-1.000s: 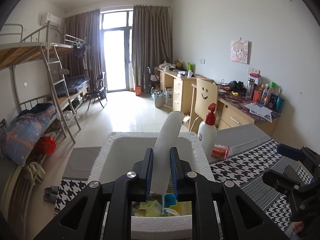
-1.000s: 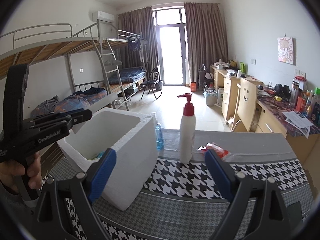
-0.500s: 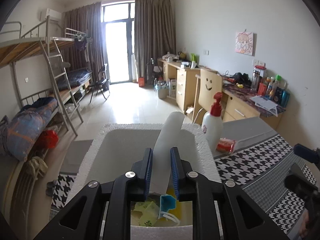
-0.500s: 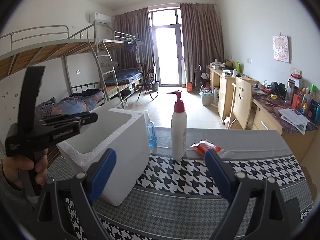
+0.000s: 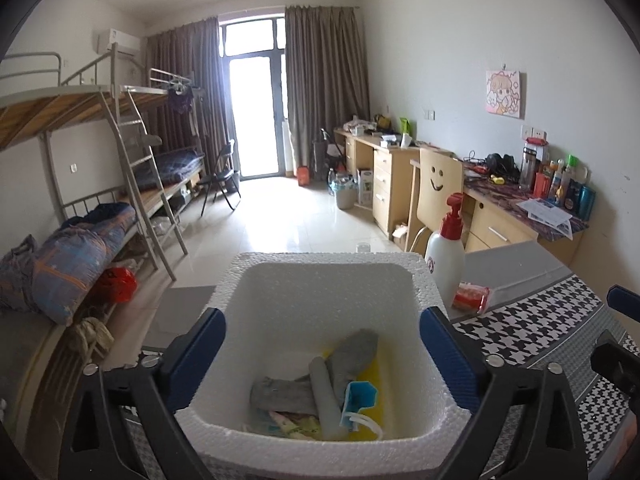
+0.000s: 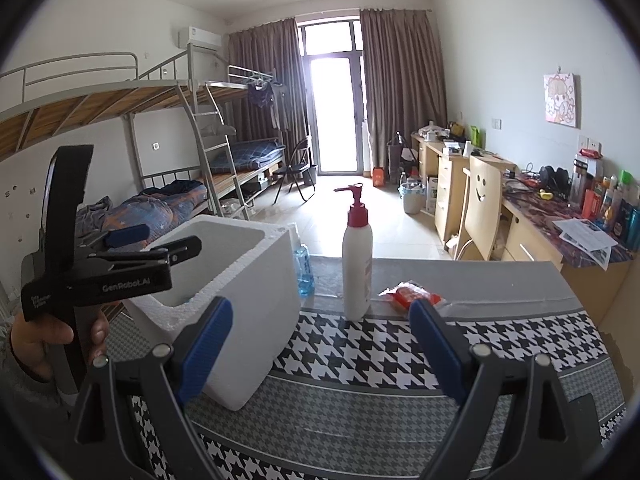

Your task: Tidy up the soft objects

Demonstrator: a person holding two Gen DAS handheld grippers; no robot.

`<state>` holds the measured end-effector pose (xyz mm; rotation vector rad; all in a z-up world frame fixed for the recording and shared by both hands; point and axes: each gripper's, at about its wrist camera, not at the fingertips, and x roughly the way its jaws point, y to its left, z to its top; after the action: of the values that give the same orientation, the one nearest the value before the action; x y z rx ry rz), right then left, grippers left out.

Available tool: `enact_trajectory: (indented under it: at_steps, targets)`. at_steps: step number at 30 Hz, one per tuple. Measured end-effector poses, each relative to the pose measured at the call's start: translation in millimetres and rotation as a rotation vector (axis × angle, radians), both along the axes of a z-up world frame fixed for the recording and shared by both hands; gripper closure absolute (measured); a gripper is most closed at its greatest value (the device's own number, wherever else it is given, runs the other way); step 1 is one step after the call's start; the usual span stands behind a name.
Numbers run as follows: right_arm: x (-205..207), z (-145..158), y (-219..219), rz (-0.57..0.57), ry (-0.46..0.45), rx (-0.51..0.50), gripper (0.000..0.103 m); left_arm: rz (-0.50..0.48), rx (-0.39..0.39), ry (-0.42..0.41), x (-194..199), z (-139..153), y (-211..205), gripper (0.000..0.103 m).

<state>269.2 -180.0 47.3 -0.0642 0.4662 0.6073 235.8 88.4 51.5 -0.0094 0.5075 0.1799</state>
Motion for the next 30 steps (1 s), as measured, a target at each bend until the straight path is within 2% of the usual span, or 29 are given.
enact_trajectory:
  at_steps: [5,30]
  targets:
    - [-8,4,3,0.007,-0.013,-0.006,0.011,-0.002,0.000,-0.024,-13,4,-3,0.001]
    - [-67,22,-2,0.046,-0.085,0.029,0.011,0.025,-0.004,-0.193,-107,27,-26,0.001]
